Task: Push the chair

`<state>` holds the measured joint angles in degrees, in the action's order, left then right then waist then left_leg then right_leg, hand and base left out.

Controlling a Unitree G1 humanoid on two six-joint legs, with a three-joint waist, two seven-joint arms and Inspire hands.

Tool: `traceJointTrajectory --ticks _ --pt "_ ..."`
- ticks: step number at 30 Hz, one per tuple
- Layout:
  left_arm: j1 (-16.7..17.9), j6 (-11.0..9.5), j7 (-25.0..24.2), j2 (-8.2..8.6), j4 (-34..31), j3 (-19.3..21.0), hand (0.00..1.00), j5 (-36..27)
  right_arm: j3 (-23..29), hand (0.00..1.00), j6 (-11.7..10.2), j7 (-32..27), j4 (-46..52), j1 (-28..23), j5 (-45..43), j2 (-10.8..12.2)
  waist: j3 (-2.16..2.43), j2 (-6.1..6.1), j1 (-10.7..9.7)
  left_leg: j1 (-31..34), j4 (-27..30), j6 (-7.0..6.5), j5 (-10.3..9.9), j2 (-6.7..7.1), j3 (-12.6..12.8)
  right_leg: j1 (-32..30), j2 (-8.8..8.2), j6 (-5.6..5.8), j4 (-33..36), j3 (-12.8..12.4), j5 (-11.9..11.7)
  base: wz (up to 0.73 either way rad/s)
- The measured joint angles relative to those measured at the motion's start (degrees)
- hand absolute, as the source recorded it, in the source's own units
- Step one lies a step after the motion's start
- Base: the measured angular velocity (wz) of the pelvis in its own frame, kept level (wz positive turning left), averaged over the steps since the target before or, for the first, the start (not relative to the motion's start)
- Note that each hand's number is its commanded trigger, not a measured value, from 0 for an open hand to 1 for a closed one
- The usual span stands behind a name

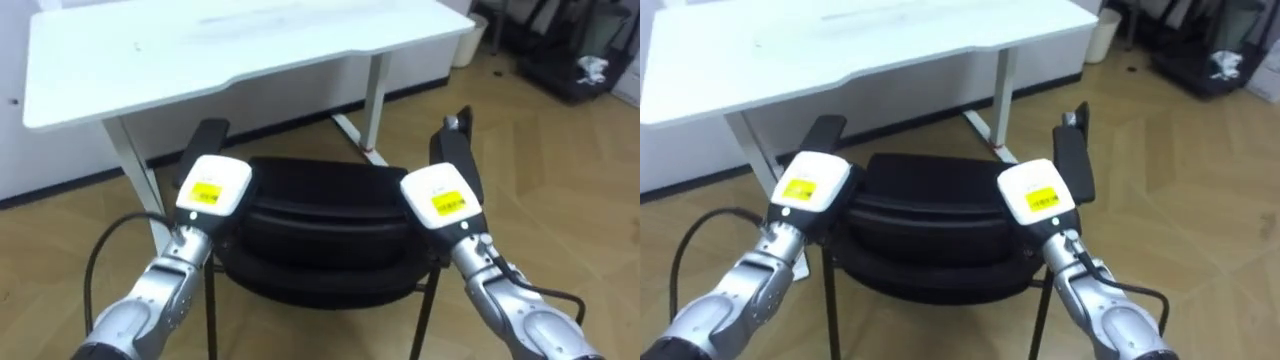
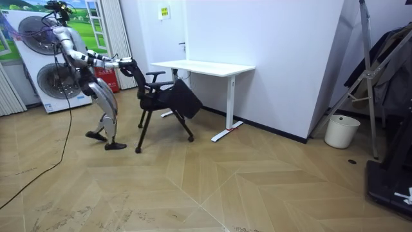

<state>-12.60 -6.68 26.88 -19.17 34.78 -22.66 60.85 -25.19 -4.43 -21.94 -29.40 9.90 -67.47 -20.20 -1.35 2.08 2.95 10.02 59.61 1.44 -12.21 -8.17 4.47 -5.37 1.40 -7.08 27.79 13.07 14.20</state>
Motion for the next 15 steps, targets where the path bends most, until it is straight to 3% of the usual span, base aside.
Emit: traceJointTrajectory --ticks 2,3,4,5,6,7,9,10,13,15 --pt "0.11 0.10 0.63 -0.14 0.04 -0.03 1.00 0.54 0.09 1.00 -0.32 0.02 -0.07 0.00 0.05 -0.13 -0.16 1.09 0.29 3.32 -6.41 0.40 -1.03 -0.17 0.09 2.08 -1.02 0.10 -1.61 1.42 0.81 0.32" --pt "-0.01 0.12 1.03 0.05 -0.02 -0.04 1.00 0.99 0.09 1.00 -0.78 0.01 -0.06 -0.03 0.21 -0.43 -0.18 1.72 0.27 5.17 -12.40 0.50 -0.96 -0.04 0.41 3.25 -1.47 0.44 -3.28 2.11 1.04 0.36" --pt "0.30 0.35 1.22 -0.09 -0.97 0.01 1.00 1.47 0.12 1.00 -0.91 -0.12 0.16 -0.15 0.19 -0.65 0.17 2.13 0.30 6.38 -20.21 0.81 -0.55 0.07 0.95 4.03 -1.52 0.69 -4.98 2.49 1.13 0.30" --pt "0.51 0.55 1.25 -0.12 -1.65 0.09 1.00 1.72 0.19 1.00 -0.82 -0.34 0.45 -0.25 0.17 -0.74 0.22 2.26 0.27 6.69 -24.77 1.04 0.18 0.09 1.46 4.56 -1.52 0.86 -5.73 2.76 1.24 0.21" --pt "0.94 0.98 1.48 -0.36 -2.88 0.18 1.00 2.12 0.18 1.00 -0.67 -0.69 1.33 -0.59 0.19 -0.96 0.32 2.47 0.38 6.71 -33.44 1.07 2.45 0.51 2.85 5.61 -1.48 1.26 -6.83 3.01 1.49 0.12" --pt "1.43 1.11 1.72 -0.44 -3.73 0.34 1.00 2.28 0.12 1.00 -0.53 -0.98 1.90 -0.92 0.19 -1.48 0.46 2.66 0.67 6.27 -39.65 0.59 7.02 1.25 3.28 6.66 -1.60 1.68 -7.84 2.96 1.74 0.06" --pt "1.89 1.17 2.12 -0.57 -4.57 0.46 1.00 2.28 0.11 1.00 -0.24 -1.99 2.29 -1.22 0.13 -1.45 0.89 2.65 0.51 4.69 -43.24 -0.24 12.13 2.90 3.00 8.43 -1.97 2.70 -9.23 3.08 2.28 0.09" --pt "1.61 1.28 2.56 -0.58 -4.55 0.47 1.00 2.28 0.12 1.00 0.38 -2.49 2.70 -1.35 0.17 -1.42 1.11 2.83 0.36 3.89 -44.30 -1.09 12.99 4.09 3.04 9.09 -2.84 3.57 -9.41 3.33 2.77 0.20" --pt "0.26 1.42 2.14 -0.66 -4.31 0.50 1.00 2.28 0.31 1.00 1.95 -2.94 3.22 -1.13 0.17 -0.95 1.06 4.42 0.54 2.55 -44.23 -1.87 12.78 6.94 3.14 10.41 -4.77 5.28 -10.36 4.13 3.50 0.19" --pt "-0.68 1.46 1.60 -0.76 -4.30 0.71 1.00 2.28 0.31 1.00 2.51 -2.90 3.28 -0.70 0.04 -0.55 1.09 5.02 0.82 2.21 -44.22 -2.26 12.05 7.90 3.31 10.91 -5.96 5.57 -10.97 4.31 3.39 0.07"
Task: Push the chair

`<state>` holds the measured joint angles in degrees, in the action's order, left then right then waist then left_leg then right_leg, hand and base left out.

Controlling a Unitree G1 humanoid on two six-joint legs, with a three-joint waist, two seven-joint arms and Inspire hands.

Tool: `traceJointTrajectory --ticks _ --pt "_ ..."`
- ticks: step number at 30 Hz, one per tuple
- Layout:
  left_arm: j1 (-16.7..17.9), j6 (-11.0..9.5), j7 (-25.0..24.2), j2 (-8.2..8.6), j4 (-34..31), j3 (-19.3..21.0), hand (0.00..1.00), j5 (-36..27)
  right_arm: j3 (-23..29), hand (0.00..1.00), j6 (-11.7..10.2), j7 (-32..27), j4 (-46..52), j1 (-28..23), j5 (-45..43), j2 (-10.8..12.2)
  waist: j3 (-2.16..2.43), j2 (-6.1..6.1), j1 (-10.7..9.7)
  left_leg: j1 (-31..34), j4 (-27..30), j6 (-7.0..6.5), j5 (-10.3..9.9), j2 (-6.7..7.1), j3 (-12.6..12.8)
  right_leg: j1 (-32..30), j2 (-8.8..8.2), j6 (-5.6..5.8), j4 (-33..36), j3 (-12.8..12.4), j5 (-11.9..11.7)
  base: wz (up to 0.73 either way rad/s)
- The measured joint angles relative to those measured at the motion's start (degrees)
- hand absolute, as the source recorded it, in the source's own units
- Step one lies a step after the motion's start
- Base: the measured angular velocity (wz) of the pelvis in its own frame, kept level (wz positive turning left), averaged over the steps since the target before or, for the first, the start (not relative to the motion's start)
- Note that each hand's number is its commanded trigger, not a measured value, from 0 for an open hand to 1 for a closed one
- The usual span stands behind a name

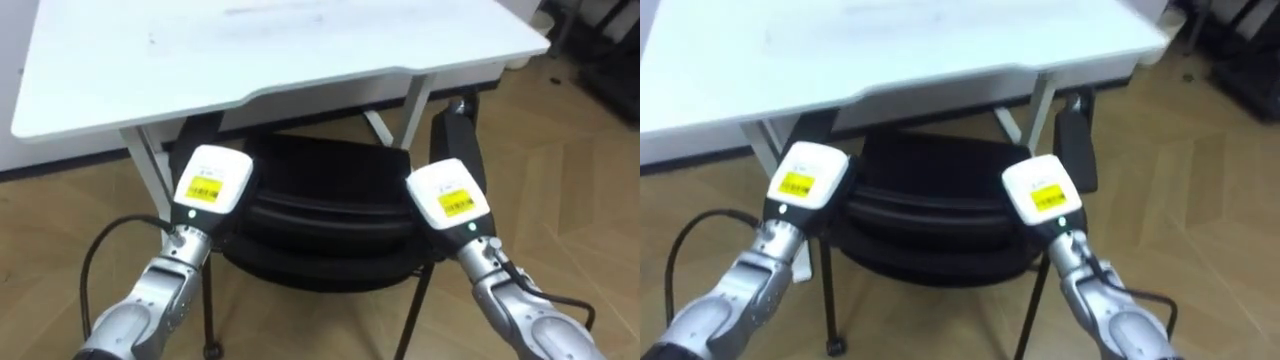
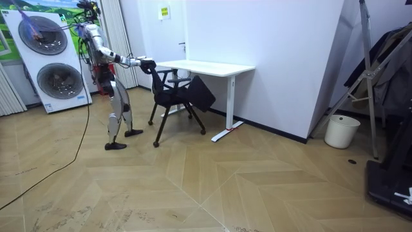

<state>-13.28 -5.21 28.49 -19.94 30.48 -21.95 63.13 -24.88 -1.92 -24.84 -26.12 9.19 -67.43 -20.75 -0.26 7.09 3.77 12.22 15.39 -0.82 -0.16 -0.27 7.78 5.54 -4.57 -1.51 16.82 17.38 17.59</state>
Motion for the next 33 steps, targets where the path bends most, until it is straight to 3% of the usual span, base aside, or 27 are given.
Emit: traceJointTrajectory --ticks 3,5,6,8,9,11,12,13,14,15,16,17,19,20,21,22,24,25,27,30,33 --pt "-0.85 -0.12 -0.41 0.13 0.06 1.37 1.00 0.20 -0.10 1.00 0.87 0.78 0.59 1.21 0.00 0.11 -0.55 0.70 0.99 -0.86 0.14 -0.53 -1.97 1.03 1.25 0.00 -1.69 1.71 2.96 0.66 0.97 -0.05" --pt "-0.89 -0.18 -0.84 0.16 0.12 1.37 1.00 0.20 -1.09 1.00 1.15 1.09 0.39 1.37 1.05 0.31 -0.67 0.71 1.55 -2.06 0.12 -0.70 -3.44 1.17 1.96 -2.33 -3.73 1.91 10.93 0.71 0.93 0.03" --pt "-0.96 -0.20 -1.11 0.06 0.15 1.27 1.00 0.18 -1.74 1.00 1.35 0.99 0.10 1.45 1.64 0.27 -0.79 0.77 1.50 -2.99 0.49 -0.97 -4.53 1.31 2.51 -3.88 -5.12 2.67 16.56 0.93 0.38 0.15" --pt "-1.13 -0.22 -1.59 0.09 0.55 1.23 1.00 0.16 -2.24 1.00 1.80 0.96 -0.29 1.42 2.08 0.56 -1.12 0.73 1.37 -4.14 2.38 -1.58 -6.58 1.58 2.66 -4.90 -6.05 2.96 22.53 0.41 -1.50 0.18" --pt "-0.97 -0.26 -1.62 0.04 0.71 1.23 1.00 0.16 -2.74 1.00 2.04 0.94 -0.68 1.42 2.27 0.82 -1.34 0.45 1.46 -4.88 3.66 -1.93 -7.88 1.52 2.67 -5.41 -6.30 2.59 25.70 -0.11 -3.74 0.18" --pt "-1.15 -0.44 -1.72 -0.23 0.76 0.95 1.00 0.30 -2.78 1.00 2.06 0.57 -1.32 1.31 2.75 1.03 -1.36 -0.32 1.34 -5.75 4.36 -2.01 -9.57 0.80 1.33 -6.41 -5.75 2.51 29.34 -0.20 -8.56 0.28" --pt "-1.73 -0.50 -1.72 -0.51 0.88 0.36 1.00 0.71 -3.00 1.00 2.39 0.39 -1.50 1.11 3.34 1.11 -1.49 -1.04 1.26 -6.69 4.25 -1.87 -10.56 0.10 -0.65 -8.02 -4.76 2.98 31.99 -0.90 -12.91 0.32" --pt "-0.61 -1.20 -1.01 -1.05 -0.48 -0.34 1.00 1.14 -2.95 1.00 2.27 -0.55 -1.99 0.62 3.72 0.77 -1.67 -1.66 1.50 -7.34 4.30 -1.87 -11.35 -0.72 -3.75 -10.02 -3.34 3.22 34.10 -2.54 -11.32 0.23" --pt "0.24 -1.16 -0.22 -1.05 -1.27 -0.31 1.00 1.26 -3.19 1.00 2.04 -1.07 -2.29 0.61 3.71 0.53 -1.77 -2.02 2.01 -7.56 4.38 -1.66 -11.67 -1.03 -5.10 -11.33 -2.12 3.27 34.16 -3.49 -7.94 0.00" --pt "0.54 -0.87 0.12 -0.69 -1.52 -0.16 1.00 1.53 -3.73 1.00 2.66 -1.20 -2.12 0.71 3.74 0.51 -2.06 -3.24 3.08 -7.81 4.07 -1.12 -12.15 -1.96 -6.94 -14.41 0.63 2.40 32.33 -4.88 -3.62 0.12" --pt "0.51 -0.93 0.03 -0.79 -0.93 0.13 1.00 1.36 -4.59 1.00 3.89 -1.19 -1.61 0.69 3.73 0.71 -1.92 -4.09 2.94 -8.00 3.69 -0.65 -12.23 -2.65 -8.82 -17.04 2.85 2.13 27.33 -5.29 -2.28 0.29" --pt "0.44 -1.12 0.09 -0.79 -0.35 0.53 1.00 1.34 -5.08 1.00 4.39 -1.09 -1.32 0.67 3.68 0.86 -1.89 -4.10 2.97 -8.30 3.27 -0.76 -12.52 -2.57 -9.54 -18.32 3.20 2.12 24.29 -5.86 -2.28 0.59" --pt "0.40 -1.56 0.09 -1.02 2.23 1.60 1.00 0.67 -5.66 1.00 5.25 0.10 -1.74 0.66 2.70 2.88 -1.72 -2.92 2.57 -10.46 1.99 0.51 -12.77 -1.51 -11.72 -19.49 1.90 2.64 8.59 -11.01 -5.15 0.66" --pt "0.48 -1.49 -0.01 -1.23 2.49 1.68 1.00 0.32 -5.62 1.00 5.29 0.44 -1.89 0.66 2.38 3.49 -1.62 -2.34 2.50 -10.85 2.21 1.01 -13.15 -1.09 -12.26 -19.45 1.19 3.08 5.44 -12.63 -6.07 0.72" --pt "0.83 -1.29 -0.26 -1.44 2.65 2.18 1.00 0.01 -5.33 1.00 5.25 1.48 -1.78 0.71 1.58 4.87 -1.19 -1.41 2.64 -10.74 4.37 1.99 -14.60 -0.81 -13.21 -19.55 0.26 3.80 5.07 -12.62 -9.38 0.56" --pt "1.25 -1.17 -0.37 -1.34 2.28 2.80 1.00 0.00 -5.28 1.00 5.11 2.57 -1.65 1.36 1.23 5.06 -0.77 -1.51 3.46 -10.34 6.32 2.89 -15.92 -1.43 -14.24 -19.48 0.90 3.01 5.92 -10.99 -9.87 0.46" --pt "2.23 -1.05 -0.19 -1.94 1.42 3.56 1.00 0.00 -5.55 1.00 2.87 4.42 0.71 1.08 1.40 3.80 -0.44 -2.50 3.99 -10.19 6.69 3.55 -16.52 -3.25 -14.53 -19.07 0.78 2.79 5.69 -6.75 -9.96 0.15" --pt "2.73 -1.14 0.08 -2.28 1.01 4.11 1.00 0.00 -5.55 1.00 2.27 5.76 2.34 0.81 1.40 3.34 -0.64 -3.33 4.02 -10.14 6.41 4.77 -16.71 -4.33 -14.83 -18.30 0.65 1.91 4.97 -4.00 -10.51 0.11" --pt "3.31 -1.04 0.53 -2.44 0.99 4.52 1.00 0.00 -5.55 1.00 1.40 7.13 3.31 0.77 1.37 3.33 -0.46 -3.84 3.03 -10.09 5.34 5.64 -16.39 -4.77 -15.90 -17.80 1.36 1.69 4.32 -2.98 -10.66 0.28" --pt "3.80 -0.96 0.64 -2.12 1.06 4.49 1.00 -0.01 -5.45 1.00 0.96 9.07 4.00 0.76 1.30 2.74 -0.50 -4.21 2.50 -10.66 4.87 5.81 -16.30 -5.52 -15.61 -17.35 2.88 1.28 4.35 -4.47 -10.52 0.12" --pt "4.35 -0.56 0.70 -1.96 1.13 4.21 1.00 -0.51 -5.46 1.00 0.71 10.06 3.98 0.75 1.11 2.56 -0.45 -4.39 2.02 -11.04 5.27 5.83 -16.31 -6.54 -14.72 -16.59 2.25 0.10 5.00 -2.55 -9.74 0.07"
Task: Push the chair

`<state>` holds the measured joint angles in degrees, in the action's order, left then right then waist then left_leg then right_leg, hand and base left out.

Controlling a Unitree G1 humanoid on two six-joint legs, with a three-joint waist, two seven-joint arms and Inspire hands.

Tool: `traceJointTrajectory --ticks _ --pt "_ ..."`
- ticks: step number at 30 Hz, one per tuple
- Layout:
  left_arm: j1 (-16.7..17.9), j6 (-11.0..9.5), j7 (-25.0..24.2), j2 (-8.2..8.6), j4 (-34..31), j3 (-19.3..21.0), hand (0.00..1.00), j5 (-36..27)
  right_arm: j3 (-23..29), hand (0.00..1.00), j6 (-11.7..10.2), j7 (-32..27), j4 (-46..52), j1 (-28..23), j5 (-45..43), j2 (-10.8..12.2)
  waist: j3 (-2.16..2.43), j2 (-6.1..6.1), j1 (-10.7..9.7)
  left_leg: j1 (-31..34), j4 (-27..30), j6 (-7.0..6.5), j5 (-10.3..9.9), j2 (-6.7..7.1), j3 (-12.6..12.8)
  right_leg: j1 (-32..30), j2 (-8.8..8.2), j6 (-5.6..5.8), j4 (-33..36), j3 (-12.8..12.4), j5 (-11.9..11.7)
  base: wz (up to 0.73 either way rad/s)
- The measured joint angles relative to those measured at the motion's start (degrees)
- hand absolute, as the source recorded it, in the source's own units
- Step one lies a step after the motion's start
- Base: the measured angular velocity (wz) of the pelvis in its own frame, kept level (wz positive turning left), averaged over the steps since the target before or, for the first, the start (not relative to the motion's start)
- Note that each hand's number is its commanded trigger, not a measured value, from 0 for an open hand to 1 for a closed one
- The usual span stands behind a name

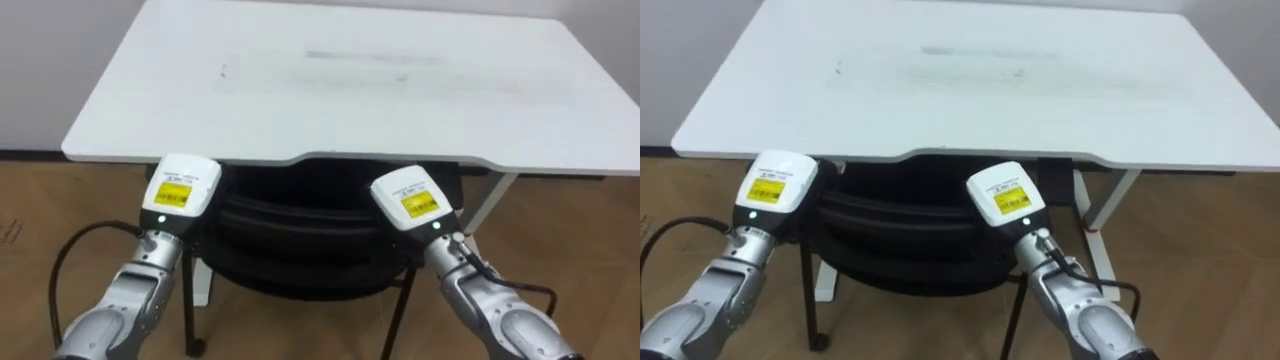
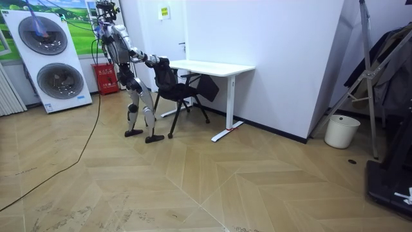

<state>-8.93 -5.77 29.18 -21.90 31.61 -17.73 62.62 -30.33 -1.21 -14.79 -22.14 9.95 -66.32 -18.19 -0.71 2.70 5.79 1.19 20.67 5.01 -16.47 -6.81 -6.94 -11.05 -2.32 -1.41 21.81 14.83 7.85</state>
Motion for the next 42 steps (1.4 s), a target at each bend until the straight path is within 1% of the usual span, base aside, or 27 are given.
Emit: traceJointTrajectory --ticks 1,3,4,5,6,7,8,9,10,11,12,14,15,16,18,19,22,26,28,30,33,35,37,38,40,41,42 --pt "0.08 0.14 0.04 0.01 0.00 -0.16 1.00 0.00 0.00 1.00 -0.26 0.02 -0.22 -0.11 0.18 -0.29 -0.02 0.06 -0.38 -0.01 0.35 0.11 -0.07 -0.54 0.20 0.55 -0.11 -0.20 0.04 1.16 0.14 0.28" --pt "0.22 0.27 0.11 0.09 0.02 -0.31 1.00 0.14 0.36 1.00 -0.27 -0.10 -0.37 -0.62 -0.24 -0.03 -0.11 0.12 -1.22 0.04 0.41 0.09 -0.06 -1.08 0.01 1.48 -0.29 -0.20 -0.46 2.58 0.15 0.37" --pt "0.25 0.27 0.14 0.46 0.16 -0.41 1.00 0.56 0.86 1.00 -0.49 -0.51 -0.38 -1.36 -0.34 -0.09 -0.11 0.11 -1.97 0.07 0.31 0.08 -0.05 -1.65 0.03 2.37 0.01 -0.17 -1.32 3.01 0.14 0.46" --pt "0.31 0.27 0.17 0.59 0.14 -0.50 0.82 0.71 1.08 0.75 -0.64 -0.71 -0.43 -1.69 -0.34 -0.13 -0.09 0.14 -2.39 0.15 0.12 0.08 -0.05 -1.79 0.03 2.64 0.10 -0.14 -1.63 2.99 0.12 0.46" --pt "0.35 0.32 0.19 1.13 0.11 -0.65 0.44 1.16 1.40 0.27 -0.68 -1.01 -0.04 -2.52 -0.33 -0.26 -0.06 0.08 -2.66 0.17 -0.54 0.00 0.03 -1.69 0.01 2.80 0.28 0.22 -2.28 2.24 -0.12 0.32" --pt "0.51 0.40 0.16 1.62 -0.20 -0.69 0.00 1.76 1.71 0.00 -0.69 -1.21 0.60 -3.23 -0.34 -0.53 0.30 0.46 -2.65 -0.02 -1.53 -0.13 1.10 -1.30 -0.12 2.73 0.39 0.84 -2.63 1.23 -0.55 0.21" --pt "0.62 0.44 0.15 1.83 -0.35 -0.69 0.00 1.94 1.87 0.00 -0.73 -1.32 0.75 -3.45 -0.34 -0.71 0.31 0.44 -2.62 -0.25 -2.08 0.11 1.75 -1.08 -0.30 2.73 0.61 1.21 -2.86 0.50 -0.93 -0.04" --pt "1.14 0.70 0.12 2.01 -0.75 -0.64 0.00 2.06 1.86 0.00 -0.82 -1.31 0.71 -3.49 -0.34 -0.82 0.39 0.60 -2.32 -1.13 -3.52 0.54 2.81 -0.37 -0.26 2.66 0.77 1.56 -3.12 -1.01 -2.08 -0.19" --pt "1.84 1.14 0.11 2.33 -1.16 -0.62 0.00 2.04 1.79 0.00 -0.86 -1.31 0.48 -3.54 -0.44 -0.82 0.51 0.76 -2.30 -2.21 -5.31 0.40 3.50 0.45 -0.06 2.63 0.64 1.80 -3.29 -2.38 -2.38 -0.22" --pt "2.12 1.37 0.05 2.64 -1.38 -0.57 0.00 1.96 1.79 0.00 -0.84 -1.33 0.48 -3.65 -0.55 -0.93 0.57 0.76 -2.31 -2.75 -6.35 0.39 3.92 0.76 0.17 2.70 0.51 2.03 -3.55 -2.83 -2.55 -0.18" --pt "2.57 1.91 -0.13 3.48 -1.85 -0.43 0.00 1.92 1.80 0.00 -0.84 -1.38 0.62 -3.89 -0.56 -1.44 0.79 0.78 -2.25 -3.43 -8.06 -0.08 4.74 1.30 0.46 2.89 0.49 2.39 -4.42 -3.89 -3.21 -0.09" --pt "2.78 3.32 -0.59 4.80 -2.76 -0.19 0.00 0.83 2.14 0.00 -0.84 -1.38 0.86 -4.19 -0.55 -1.79 0.85 0.77 -2.20 -3.86 -9.57 -0.38 5.82 1.80 0.55 3.36 0.50 2.50 -5.92 -4.81 -4.44 -0.03" --pt "2.76 4.32 -1.14 5.80 -3.25 0.19 0.00 0.44 2.34 0.00 -0.66 -1.37 0.84 -4.29 -0.59 -1.69 0.88 0.80 -2.14 -3.93 -9.77 -0.50 5.96 2.09 0.51 3.51 0.52 2.49 -6.38 -5.40 -4.87 0.00" --pt "2.70 5.03 -1.54 6.27 -3.48 0.23 0.00 -0.23 2.34 0.00 -0.47 -1.32 0.83 -4.32 -0.59 -1.66 0.90 0.77 -2.25 -4.05 -9.80 -0.56 5.94 2.27 0.48 3.74 0.50 2.41 -6.67 -5.85 -5.11 0.00" --pt "2.59 5.75 -2.23 6.74 -3.96 0.21 0.00 -1.68 2.33 0.00 -0.42 -1.19 0.90 -4.42 -0.59 -1.63 0.94 0.68 -2.26 -4.41 -9.99 -0.67 5.91 2.44 0.44 4.36 0.51 2.13 -7.31 -6.12 -5.46 0.04" --pt "2.60 6.26 -2.92 6.91 -4.66 0.26 0.00 -2.45 2.34 0.00 -0.24 -1.00 1.25 -4.64 -0.58 -1.51 0.94 0.67 -2.29 -4.46 -9.99 -0.47 5.99 2.50 0.38 4.58 0.51 1.91 -7.48 -6.23 -5.61 0.06" --pt "2.75 7.28 -4.34 7.59 -6.05 0.96 0.00 -3.20 2.66 0.00 0.06 -0.36 2.48 -5.09 -0.54 -1.26 0.86 0.38 -2.44 -4.48 -10.13 -0.19 5.86 2.52 0.30 4.84 0.52 1.66 -8.10 -6.23 -5.87 0.03" --pt "3.07 7.49 -5.12 7.93 -6.97 1.42 0.00 -4.06 3.14 0.00 -0.25 -0.07 3.13 -5.44 -0.39 -0.83 0.82 0.06 -2.40 -4.54 -10.26 -0.20 5.87 2.55 0.31 4.91 0.52 1.67 -8.23 -6.26 -5.92 0.00" --pt "3.05 7.70 -5.14 8.77 -6.99 1.98 0.00 -5.20 4.67 0.00 -1.22 0.00 2.74 -5.44 -0.42 0.00 0.68 -0.14 -2.42 -4.55 -10.27 -0.16 5.93 2.59 0.32 4.91 0.51 1.68 -8.23 -6.28 -6.01 0.00" --pt "3.06 7.80 -5.52 9.07 -7.72 2.03 0.00 -7.52 5.34 0.00 -1.54 0.03 2.74 -5.44 -0.46 0.04 0.54 -0.36 -2.39 -4.50 -10.28 -0.17 6.00 2.59 0.31 4.90 0.53 1.70 -8.26 -6.34 -6.02 0.00" --pt "3.05 7.87 -6.41 8.94 -9.04 2.04 0.00 -12.51 6.58 0.00 -2.88 0.40 2.78 -5.43 0.91 -0.20 0.36 -0.63 -2.32 -4.44 -10.29 -0.32 6.04 2.59 0.26 4.84 0.67 1.72 -8.22 -6.90 -6.02 0.00" --pt "3.06 7.87 -6.42 8.90 -9.60 2.06 0.00 -13.71 7.36 0.00 -3.90 0.89 2.93 -5.43 0.97 -0.46 0.37 -0.63 -2.31 -4.36 -10.29 -0.21 6.14 2.60 0.29 4.72 0.68 1.80 -8.24 -7.11 -6.07 0.00" --pt "3.05 6.74 -6.36 8.90 -9.86 2.75 0.00 -14.59 9.33 0.00 -6.26 1.14 3.05 -5.44 0.98 -1.22 0.37 -0.64 -2.38 -3.66 -10.28 -0.38 6.48 2.79 0.30 4.02 0.67 2.07 -8.24 -7.55 -6.25 0.00" --pt "3.05 6.47 -6.35 8.88 -9.88 2.89 0.00 -14.65 9.56 0.00 -6.65 1.14 3.12 -5.44 0.99 -1.44 0.38 -0.64 -2.43 -3.60 -10.27 -0.50 6.58 2.80 0.31 3.95 0.66 2.10 -8.24 -7.59 -6.27 0.00" --pt "3.17 5.83 -6.49 8.46 -10.90 3.68 0.00 -14.54 11.62 0.00 -9.18 2.54 4.00 -5.48 1.18 -1.87 0.41 -0.69 -2.40 -2.98 -10.09 -0.53 6.60 2.83 0.33 3.43 0.66 2.19 -8.25 -7.75 -6.34 0.00" --pt "3.22 5.42 -6.51 8.10 -11.19 3.84 0.00 -14.56 11.96 0.00 -9.72 2.76 4.44 -5.49 1.18 -2.17 0.42 -0.71 -2.37 -2.62 -9.95 -0.54 6.61 2.85 0.40 3.10 0.66 2.11 -8.28 -7.80 -6.51 -0.05" --pt "3.77 4.18 -6.53 7.65 -11.87 4.91 0.00 -14.56 13.10 0.00 -11.20 3.15 4.91 -5.68 1.18 -2.31 0.39 -0.76 -2.39 -2.30 -9.93 -0.58 6.79 2.88 0.52 2.76 0.69 1.71 -8.46 -8.03 -6.88 -0.04"
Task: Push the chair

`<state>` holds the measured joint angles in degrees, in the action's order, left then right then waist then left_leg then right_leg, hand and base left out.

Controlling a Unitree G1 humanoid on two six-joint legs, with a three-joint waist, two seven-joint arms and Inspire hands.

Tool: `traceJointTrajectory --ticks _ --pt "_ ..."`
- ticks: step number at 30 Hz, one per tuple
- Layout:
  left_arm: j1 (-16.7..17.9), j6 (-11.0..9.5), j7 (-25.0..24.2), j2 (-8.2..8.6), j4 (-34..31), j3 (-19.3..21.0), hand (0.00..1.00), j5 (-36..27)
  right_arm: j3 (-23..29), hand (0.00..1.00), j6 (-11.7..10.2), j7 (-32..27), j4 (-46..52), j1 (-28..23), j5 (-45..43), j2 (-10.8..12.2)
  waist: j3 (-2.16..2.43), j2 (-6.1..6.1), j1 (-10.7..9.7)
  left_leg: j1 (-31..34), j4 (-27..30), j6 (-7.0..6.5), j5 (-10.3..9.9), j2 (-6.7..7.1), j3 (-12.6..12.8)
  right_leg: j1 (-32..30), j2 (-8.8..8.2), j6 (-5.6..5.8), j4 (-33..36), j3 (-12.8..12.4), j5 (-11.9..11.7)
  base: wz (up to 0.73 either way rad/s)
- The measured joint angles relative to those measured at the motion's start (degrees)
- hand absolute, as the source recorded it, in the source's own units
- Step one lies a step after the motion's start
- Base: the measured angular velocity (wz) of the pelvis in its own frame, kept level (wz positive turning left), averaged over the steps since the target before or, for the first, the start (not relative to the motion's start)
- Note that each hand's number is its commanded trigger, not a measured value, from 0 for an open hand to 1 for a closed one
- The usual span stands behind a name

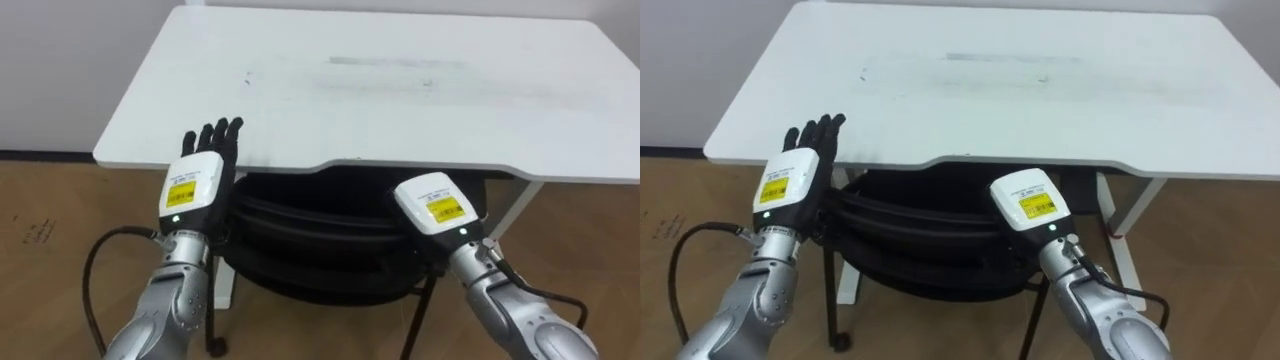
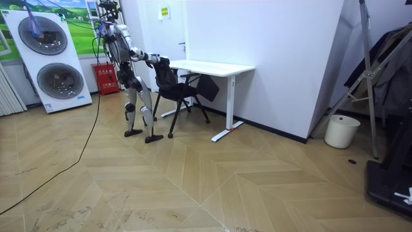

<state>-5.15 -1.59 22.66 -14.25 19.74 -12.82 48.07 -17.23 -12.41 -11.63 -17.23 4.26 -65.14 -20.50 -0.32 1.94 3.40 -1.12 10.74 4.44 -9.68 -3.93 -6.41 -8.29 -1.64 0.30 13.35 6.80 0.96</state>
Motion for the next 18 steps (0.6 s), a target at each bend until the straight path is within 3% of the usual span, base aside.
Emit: traceJointTrajectory --ticks 3,6,11,14,18 --pt "0.23 -1.39 0.03 -0.37 -1.78 4.09 0.00 0.40 1.96 0.00 -1.91 -0.01 0.45 -1.02 -0.10 -0.42 0.01 -0.13 0.16 0.01 -0.02 -0.14 0.18 0.13 -0.05 0.12 -0.12 -0.89 -0.34 -0.18 -0.74 0.00" --pt "1.37 -2.01 0.23 -0.96 -4.98 9.90 0.00 -0.43 4.11 0.00 -4.03 -0.01 3.10 -2.60 -0.09 -2.70 -0.01 -0.41 -0.23 0.03 -0.36 -0.60 0.47 0.73 -0.05 0.23 -0.64 0.19 -0.92 -0.23 -0.68 0.00" --pt "3.38 -7.25 0.50 -0.64 -5.75 15.14 0.00 -1.29 8.69 0.00 -7.46 -0.15 5.60 -6.62 -0.08 -3.35 -0.04 -0.67 -0.37 -0.64 -0.90 -1.06 0.34 0.96 0.16 1.57 -0.65 0.80 -2.89 -0.44 -1.14 0.00" --pt "3.24 -10.32 6.24 -0.24 -8.30 21.64 0.00 -3.04 10.26 0.00 -9.52 -0.15 5.93 -7.40 -0.08 -3.68 -0.03 -0.91 -1.36 -1.40 -1.31 -1.13 0.37 0.95 0.54 1.89 -0.64 0.74 -2.89 -0.68 -1.07 -0.02" --pt "1.79 -13.57 15.14 -0.02 -11.21 30.21 0.00 -7.84 14.33 0.00 -12.88 -0.28 6.10 -10.02 -0.09 -3.79 0.02 -1.87 -2.46 -3.82 -2.30 -1.46 0.28 0.88 3.40 3.80 -0.89 0.94 -2.65 -1.31 -0.15 -0.01"
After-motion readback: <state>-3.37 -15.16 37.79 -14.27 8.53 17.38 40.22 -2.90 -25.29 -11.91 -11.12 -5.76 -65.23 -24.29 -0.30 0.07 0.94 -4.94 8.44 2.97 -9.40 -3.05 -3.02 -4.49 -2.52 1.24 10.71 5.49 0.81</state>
